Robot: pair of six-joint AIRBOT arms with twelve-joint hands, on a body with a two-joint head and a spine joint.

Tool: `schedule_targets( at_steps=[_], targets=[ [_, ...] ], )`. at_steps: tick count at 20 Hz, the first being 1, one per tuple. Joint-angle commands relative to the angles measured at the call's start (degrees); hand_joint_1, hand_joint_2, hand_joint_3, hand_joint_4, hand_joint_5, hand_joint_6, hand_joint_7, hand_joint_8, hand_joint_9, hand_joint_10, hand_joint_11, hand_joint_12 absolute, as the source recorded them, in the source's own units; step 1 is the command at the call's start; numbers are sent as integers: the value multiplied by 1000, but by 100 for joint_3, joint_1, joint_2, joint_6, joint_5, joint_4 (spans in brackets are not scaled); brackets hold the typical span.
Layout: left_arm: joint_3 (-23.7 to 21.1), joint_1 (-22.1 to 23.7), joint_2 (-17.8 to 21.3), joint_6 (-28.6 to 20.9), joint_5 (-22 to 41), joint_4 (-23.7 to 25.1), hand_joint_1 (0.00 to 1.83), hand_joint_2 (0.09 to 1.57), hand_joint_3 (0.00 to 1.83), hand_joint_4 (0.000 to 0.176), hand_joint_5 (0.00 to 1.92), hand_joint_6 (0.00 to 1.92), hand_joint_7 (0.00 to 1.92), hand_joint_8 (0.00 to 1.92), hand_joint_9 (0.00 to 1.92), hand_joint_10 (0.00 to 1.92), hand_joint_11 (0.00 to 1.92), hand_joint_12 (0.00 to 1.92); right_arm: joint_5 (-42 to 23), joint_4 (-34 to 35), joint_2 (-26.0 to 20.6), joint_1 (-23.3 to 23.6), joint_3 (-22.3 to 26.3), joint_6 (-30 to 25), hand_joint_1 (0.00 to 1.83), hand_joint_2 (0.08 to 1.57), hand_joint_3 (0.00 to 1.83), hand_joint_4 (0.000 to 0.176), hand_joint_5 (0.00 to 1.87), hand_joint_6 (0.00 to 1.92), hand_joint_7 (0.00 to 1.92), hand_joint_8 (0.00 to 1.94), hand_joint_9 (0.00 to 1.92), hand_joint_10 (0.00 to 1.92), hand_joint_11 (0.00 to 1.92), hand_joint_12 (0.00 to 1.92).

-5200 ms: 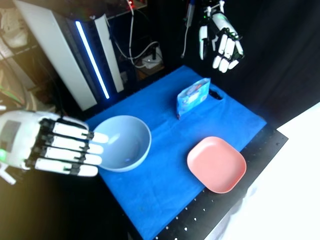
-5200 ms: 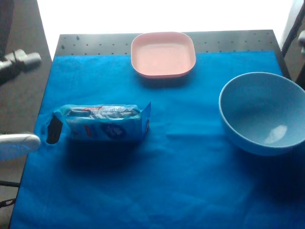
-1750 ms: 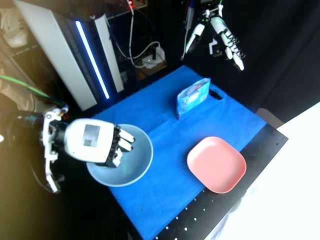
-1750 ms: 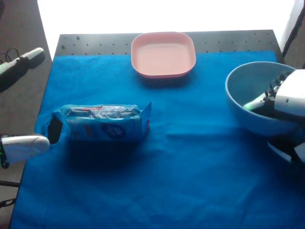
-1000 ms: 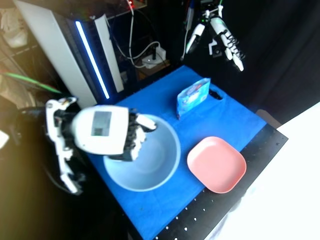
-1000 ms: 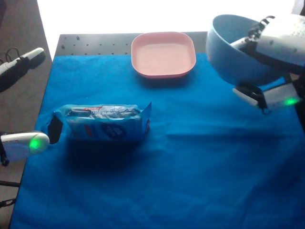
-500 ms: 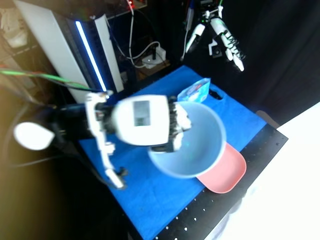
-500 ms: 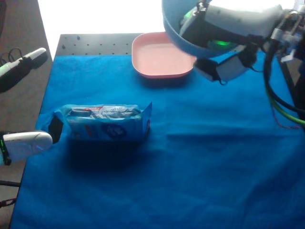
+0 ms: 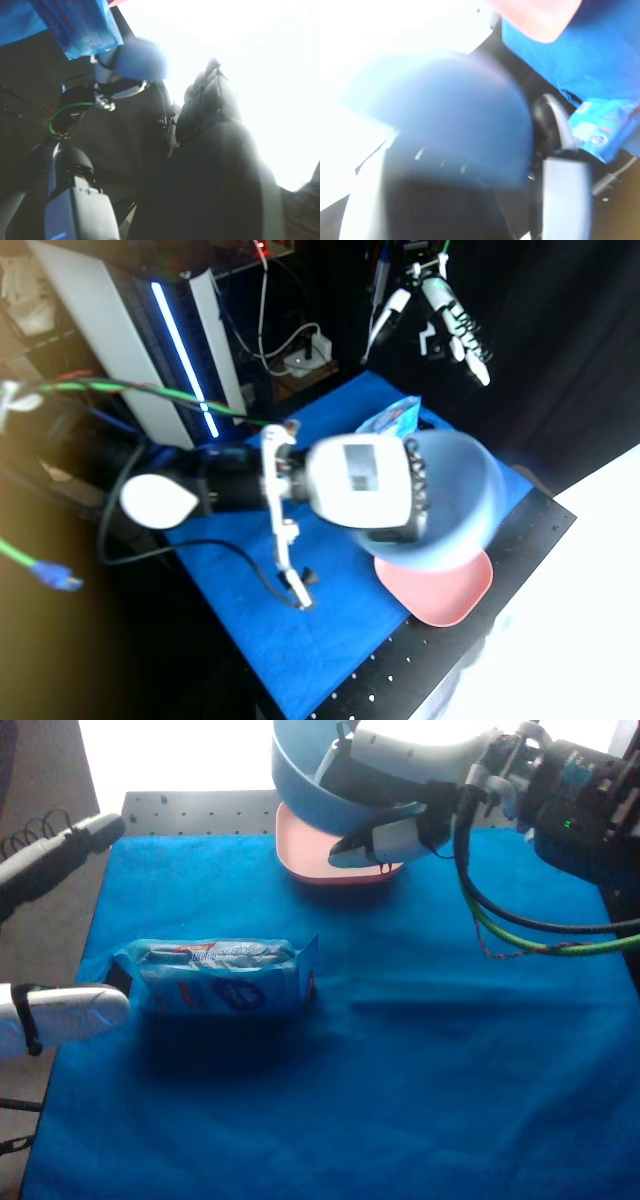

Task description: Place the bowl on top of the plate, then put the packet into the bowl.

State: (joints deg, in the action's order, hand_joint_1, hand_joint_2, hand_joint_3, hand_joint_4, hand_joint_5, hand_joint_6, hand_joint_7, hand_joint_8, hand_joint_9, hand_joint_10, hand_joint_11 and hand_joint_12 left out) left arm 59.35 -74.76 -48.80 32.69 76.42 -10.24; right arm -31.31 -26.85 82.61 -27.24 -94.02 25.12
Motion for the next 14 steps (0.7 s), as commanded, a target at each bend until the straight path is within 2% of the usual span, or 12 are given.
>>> schedule_targets(
  at_steps=[1,2,3,5,6,9,12,13,14],
  targets=[
    [30,65,-18,-61,703,-84,462,911,0,156,0,0,0,0,0,0,0,0,-461,121,44,134,-61,2,1281,1417,29,0,1117,1921,1316,1941,1468,1921,1570,1921],
    [33,70,-18,-64,701,-77,478,905,0,140,0,0,0,0,0,0,0,0,-413,84,94,146,-106,2,1420,1394,13,0,1115,1921,1325,1941,1486,1921,1566,1921],
    [36,72,-17,-69,701,-76,477,899,0,138,0,0,0,0,0,0,0,0,-388,74,117,147,-131,2,1497,1324,0,0,1118,1921,1342,1941,1502,1921,1581,1921],
    [37,75,-17,-76,703,-75,463,893,0,144,0,0,0,0,0,0,11,5,-329,67,147,146,-170,2,1535,1261,0,0,1146,1921,1401,1941,1539,1921,1566,1921],
    [37,78,-16,-80,703,-70,494,895,0,137,0,0,0,0,0,0,20,9,-283,67,168,145,-210,2,1526,1267,0,0,1142,1921,1389,1941,1532,1921,1572,1921],
    [42,88,-18,-82,704,-63,490,908,1,137,2,1,0,0,0,0,40,18,-72,56,269,142,-333,2,1478,1272,0,0,1145,1921,1347,1941,1505,1921,1590,1921],
    [44,92,-20,-84,709,-61,487,899,0,140,1,0,0,0,0,0,28,14,124,-26,383,138,-442,2,1485,1313,7,0,1029,1921,1187,1941,1312,1921,1376,1921],
    [45,95,-20,-85,709,-59,477,895,0,143,8,3,0,0,0,0,24,12,183,-78,398,135,-452,2,1363,1426,44,0,929,1608,1040,1736,1096,1830,1106,1921],
    [48,95,-23,-86,709,-59,458,896,0,143,8,2,0,0,0,0,26,13,208,-105,405,117,-454,2,1234,1272,0,0,790,1272,889,1484,978,1406,932,1612]
  ],
)
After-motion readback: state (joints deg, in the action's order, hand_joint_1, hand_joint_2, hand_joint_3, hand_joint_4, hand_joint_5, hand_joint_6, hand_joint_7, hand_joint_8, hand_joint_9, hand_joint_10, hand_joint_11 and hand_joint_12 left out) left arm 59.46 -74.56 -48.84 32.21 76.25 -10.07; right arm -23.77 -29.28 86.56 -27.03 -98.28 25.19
